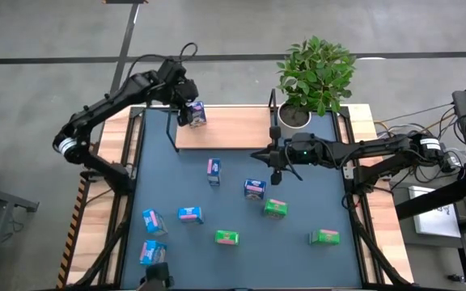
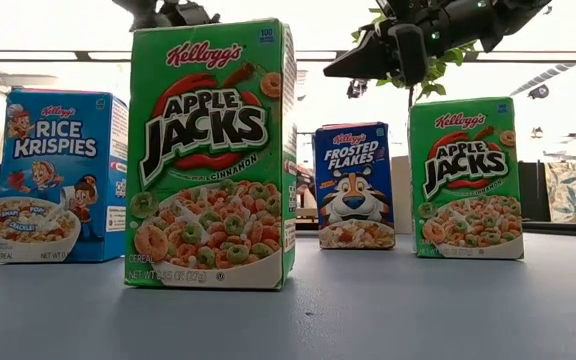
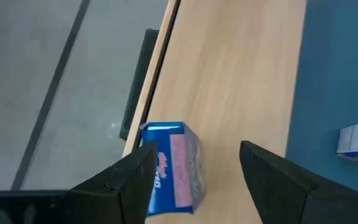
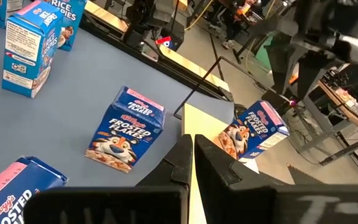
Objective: Stack cereal on shelf
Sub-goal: Put the top right blue cereal box on the shelf
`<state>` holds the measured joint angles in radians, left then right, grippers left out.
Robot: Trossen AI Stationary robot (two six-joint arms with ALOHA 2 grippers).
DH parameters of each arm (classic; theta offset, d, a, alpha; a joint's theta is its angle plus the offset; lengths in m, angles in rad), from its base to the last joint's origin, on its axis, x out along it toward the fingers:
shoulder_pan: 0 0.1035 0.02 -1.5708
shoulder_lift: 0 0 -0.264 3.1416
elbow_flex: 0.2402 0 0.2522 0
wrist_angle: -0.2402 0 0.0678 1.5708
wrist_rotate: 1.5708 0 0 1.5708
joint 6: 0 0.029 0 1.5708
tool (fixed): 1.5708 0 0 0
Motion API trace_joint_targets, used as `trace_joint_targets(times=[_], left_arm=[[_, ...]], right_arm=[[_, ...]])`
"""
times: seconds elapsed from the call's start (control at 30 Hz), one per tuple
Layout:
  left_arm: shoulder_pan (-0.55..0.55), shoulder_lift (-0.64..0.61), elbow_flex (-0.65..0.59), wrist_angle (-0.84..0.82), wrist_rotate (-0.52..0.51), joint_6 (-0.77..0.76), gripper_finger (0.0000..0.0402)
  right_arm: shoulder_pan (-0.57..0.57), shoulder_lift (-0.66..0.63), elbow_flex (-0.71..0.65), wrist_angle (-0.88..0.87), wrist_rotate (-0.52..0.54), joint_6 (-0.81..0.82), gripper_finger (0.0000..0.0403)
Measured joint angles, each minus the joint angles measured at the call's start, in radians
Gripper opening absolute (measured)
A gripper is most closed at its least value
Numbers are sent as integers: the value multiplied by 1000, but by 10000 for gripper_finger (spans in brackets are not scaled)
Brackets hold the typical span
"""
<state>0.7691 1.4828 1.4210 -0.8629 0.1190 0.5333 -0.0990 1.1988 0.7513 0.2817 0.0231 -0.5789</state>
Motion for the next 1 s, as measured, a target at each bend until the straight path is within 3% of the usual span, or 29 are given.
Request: trace_joint_targets(times=[0.2,0.67,1.0], left_arm=[[26,49,-31,7,-3,22,245],[45,78,-49,54,-65,26,247],[51,109,-55,39,-65,56,212]], right_arm=[[0,0,0,-16,2,1,9],[0,0,0,-15,2,9,9],[0,0,0,-15,2,8,9]])
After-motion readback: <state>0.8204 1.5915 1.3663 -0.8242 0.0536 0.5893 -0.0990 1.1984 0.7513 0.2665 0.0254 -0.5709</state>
